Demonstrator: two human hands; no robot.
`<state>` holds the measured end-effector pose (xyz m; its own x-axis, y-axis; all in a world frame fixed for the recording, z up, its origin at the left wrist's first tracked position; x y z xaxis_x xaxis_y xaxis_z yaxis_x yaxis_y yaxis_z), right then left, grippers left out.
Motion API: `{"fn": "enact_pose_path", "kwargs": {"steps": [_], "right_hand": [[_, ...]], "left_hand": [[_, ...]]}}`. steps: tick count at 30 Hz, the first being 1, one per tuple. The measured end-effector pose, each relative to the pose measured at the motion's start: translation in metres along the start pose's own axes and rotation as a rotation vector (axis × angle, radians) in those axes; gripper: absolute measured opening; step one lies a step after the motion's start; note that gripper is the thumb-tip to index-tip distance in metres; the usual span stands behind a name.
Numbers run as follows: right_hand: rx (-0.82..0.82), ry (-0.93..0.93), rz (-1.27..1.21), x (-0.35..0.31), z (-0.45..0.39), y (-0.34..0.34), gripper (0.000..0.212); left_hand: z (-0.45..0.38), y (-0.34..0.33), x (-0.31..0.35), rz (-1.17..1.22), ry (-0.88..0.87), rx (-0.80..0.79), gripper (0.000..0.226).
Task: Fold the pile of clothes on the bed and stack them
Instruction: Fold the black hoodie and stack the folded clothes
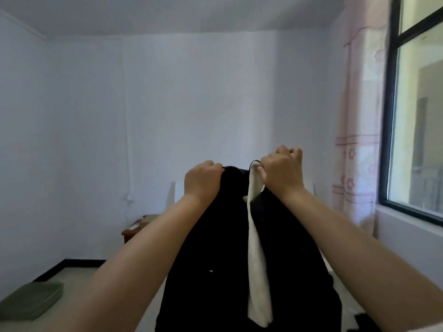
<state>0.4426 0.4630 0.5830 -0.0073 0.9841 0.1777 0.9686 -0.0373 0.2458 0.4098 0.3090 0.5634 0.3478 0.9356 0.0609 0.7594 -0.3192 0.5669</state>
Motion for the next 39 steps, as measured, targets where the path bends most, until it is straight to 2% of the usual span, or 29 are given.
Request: {"fn": "enact_pose_path", "kwargs": {"steps": [2,3,5,9,14,20,24,26,28,31,34,35,39], "right_hand": [[-0.196,-0.013,-0.024,0.007,0.023,0.002,0.014],[-0.268,-0.066,-0.047,0.012,0.035,0.005,0.021],[-0.267,-0.115,-0.126,0.020,0.051,0.017,0.030],[-0.259,-0.196,-0.297,0.030,0.067,0.050,0.031],[-0.304,-0.214,-0.466,0.032,0.079,0.093,0.030],[-0.477,-0.256,-0.765,0.024,0.079,0.124,0.019],[-0.593,-0.200,-0.801,-0.002,0.074,0.106,0.019],[-0.670,-0.183,-0.759,-0.015,0.076,0.081,0.021],[-0.763,-0.160,-0.661,-0.031,0.087,0.043,0.024],[-0.989,-0.112,-0.473,-0.063,0.132,-0.022,0.030],[-1.265,-0.077,-0.454,-0.096,0.219,-0.064,0.038],[-1.355,-0.059,-0.480,-0.104,0.254,-0.071,0.037],[-1.679,0.092,-0.499,-0.122,0.395,-0.072,0.033]], "left_hand": [[0.024,0.001,-0.004,0.007,0.021,-0.054,0.026],[0.036,0.003,-0.006,0.044,0.043,-0.068,0.028],[0.054,0.013,-0.006,0.146,0.085,-0.056,0.032],[0.075,0.042,0.016,0.304,0.099,-0.049,0.029],[0.095,0.075,0.048,0.395,0.040,-0.147,0.027],[0.113,0.110,0.051,0.511,0.067,-0.289,0.024],[0.122,0.117,0.036,0.431,0.120,-0.341,0.022],[0.126,0.107,0.016,0.354,0.182,-0.386,0.020],[0.134,0.082,-0.011,0.253,0.273,-0.499,0.017],[0.165,0.025,-0.053,0.061,0.445,-0.676,0.019],[0.234,-0.041,-0.077,-0.044,0.569,-0.888,0.014],[0.264,-0.063,-0.081,-0.051,0.586,-0.972,0.021],[0.380,-0.130,-0.081,-0.032,0.555,-1.229,0.035]]}}
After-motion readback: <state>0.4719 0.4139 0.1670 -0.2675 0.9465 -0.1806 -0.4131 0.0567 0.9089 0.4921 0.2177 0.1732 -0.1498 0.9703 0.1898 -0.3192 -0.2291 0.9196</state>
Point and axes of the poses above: each hand's wrist, its own z-axis away from the middle knuckle, its own y-axis out of the back of the hand, x = y × z, the point moved 3 cm from there along -z, towards the middle knuckle, and after that the axes turned 4 degrees about z, right-handed, at the moved point
